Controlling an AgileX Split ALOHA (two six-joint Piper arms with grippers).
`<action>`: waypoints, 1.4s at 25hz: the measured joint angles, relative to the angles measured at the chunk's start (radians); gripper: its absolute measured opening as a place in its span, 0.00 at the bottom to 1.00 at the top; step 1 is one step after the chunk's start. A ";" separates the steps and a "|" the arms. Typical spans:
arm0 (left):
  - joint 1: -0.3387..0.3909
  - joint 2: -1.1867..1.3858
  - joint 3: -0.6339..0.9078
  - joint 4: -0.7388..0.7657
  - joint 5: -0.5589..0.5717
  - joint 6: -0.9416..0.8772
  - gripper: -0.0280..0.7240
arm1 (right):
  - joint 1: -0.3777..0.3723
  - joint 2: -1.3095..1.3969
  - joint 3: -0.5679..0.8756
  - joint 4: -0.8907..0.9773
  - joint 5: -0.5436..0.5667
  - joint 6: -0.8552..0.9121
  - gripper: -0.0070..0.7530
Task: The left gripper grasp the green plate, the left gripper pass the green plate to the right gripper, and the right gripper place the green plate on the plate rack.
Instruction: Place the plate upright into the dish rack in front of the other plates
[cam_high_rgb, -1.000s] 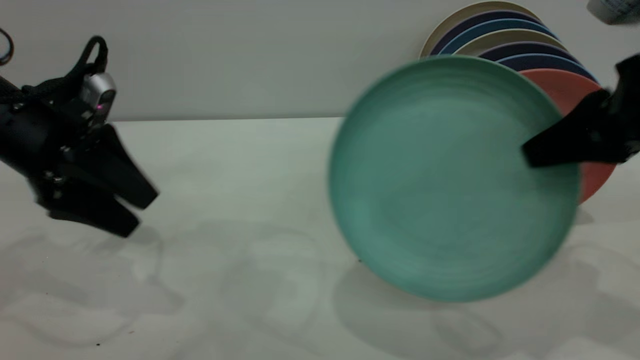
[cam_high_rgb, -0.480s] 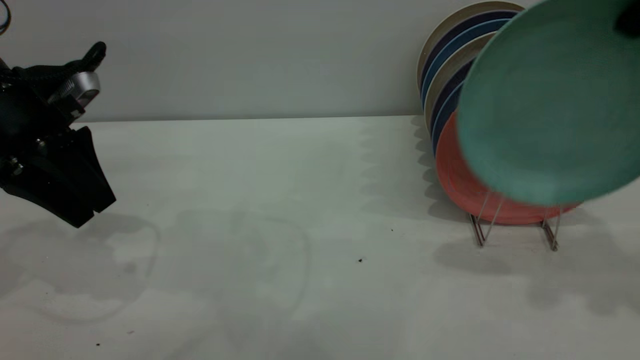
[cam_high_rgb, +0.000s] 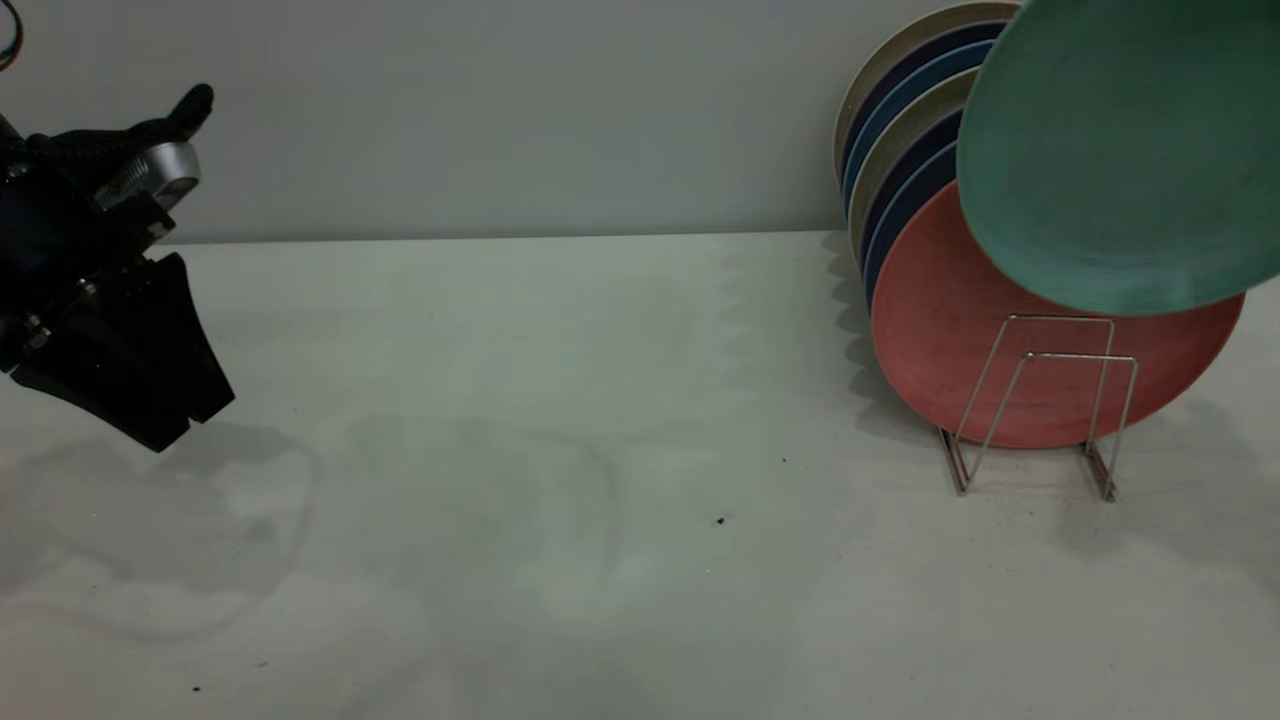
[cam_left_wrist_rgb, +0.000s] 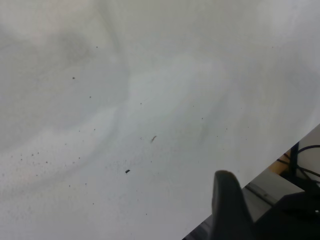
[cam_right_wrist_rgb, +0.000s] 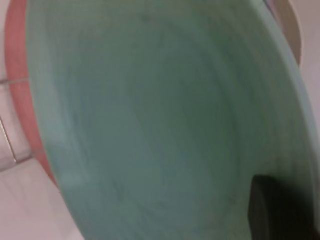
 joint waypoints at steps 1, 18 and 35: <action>0.000 0.000 0.000 0.000 -0.003 -0.003 0.64 | 0.000 0.012 0.000 0.000 -0.001 0.000 0.06; 0.000 0.000 0.000 0.000 -0.031 -0.014 0.64 | 0.000 0.045 0.000 0.004 0.035 -0.001 0.07; 0.000 0.000 0.000 0.000 -0.037 -0.030 0.64 | 0.000 0.091 0.000 0.161 0.105 -0.025 0.35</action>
